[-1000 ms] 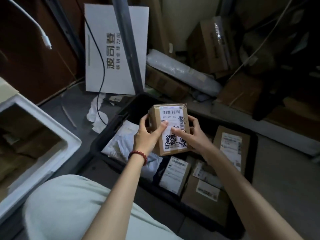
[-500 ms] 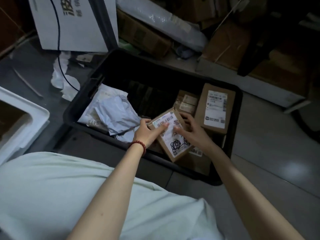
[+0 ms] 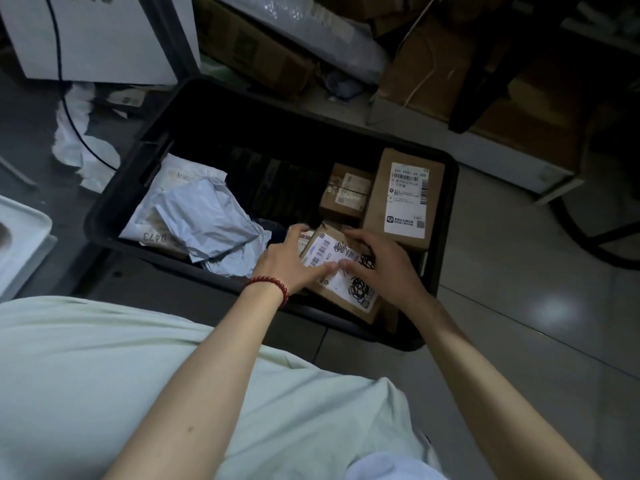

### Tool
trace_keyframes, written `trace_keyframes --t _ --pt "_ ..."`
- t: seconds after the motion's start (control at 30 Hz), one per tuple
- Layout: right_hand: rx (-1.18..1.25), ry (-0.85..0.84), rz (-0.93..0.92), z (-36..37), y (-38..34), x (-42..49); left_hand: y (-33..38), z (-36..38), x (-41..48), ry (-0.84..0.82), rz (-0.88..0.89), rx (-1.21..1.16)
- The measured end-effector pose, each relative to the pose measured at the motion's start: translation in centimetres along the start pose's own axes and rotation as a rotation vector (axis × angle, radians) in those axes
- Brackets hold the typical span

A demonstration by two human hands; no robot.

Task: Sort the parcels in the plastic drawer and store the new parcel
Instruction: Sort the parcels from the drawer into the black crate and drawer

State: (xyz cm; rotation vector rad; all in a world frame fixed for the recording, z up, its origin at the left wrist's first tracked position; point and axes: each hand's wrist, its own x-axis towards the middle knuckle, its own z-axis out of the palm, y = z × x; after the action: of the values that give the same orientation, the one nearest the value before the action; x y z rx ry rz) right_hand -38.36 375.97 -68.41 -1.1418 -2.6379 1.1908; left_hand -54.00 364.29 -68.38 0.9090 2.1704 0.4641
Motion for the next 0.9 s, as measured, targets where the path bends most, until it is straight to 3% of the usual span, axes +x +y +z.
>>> trace_keyframes --t 0.13,0.37,0.53,0.73,0.9 --pt "-0.186 0.026 -0.02 -0.8 0.9 -0.9 1.2 1.8 -0.5 -0.081 0.131 0.052" --pt "-0.174 0.053 0.015 -2.4 3.0 -2.0 1.9 3.2 -0.2 -0.102 0.217 -0.028" --pt "-0.291 0.03 -0.005 -2.5 2.4 -1.8 2.6 2.8 -0.9 0.107 0.273 0.369" --pt "-0.418 0.053 -0.026 -2.6 0.7 -1.0 2.1 1.3 -1.2 0.226 0.13 0.596" --pt "-0.386 0.049 -0.117 -2.0 -3.0 1.1 0.1 -2.6 -2.1 0.233 -0.034 0.571"
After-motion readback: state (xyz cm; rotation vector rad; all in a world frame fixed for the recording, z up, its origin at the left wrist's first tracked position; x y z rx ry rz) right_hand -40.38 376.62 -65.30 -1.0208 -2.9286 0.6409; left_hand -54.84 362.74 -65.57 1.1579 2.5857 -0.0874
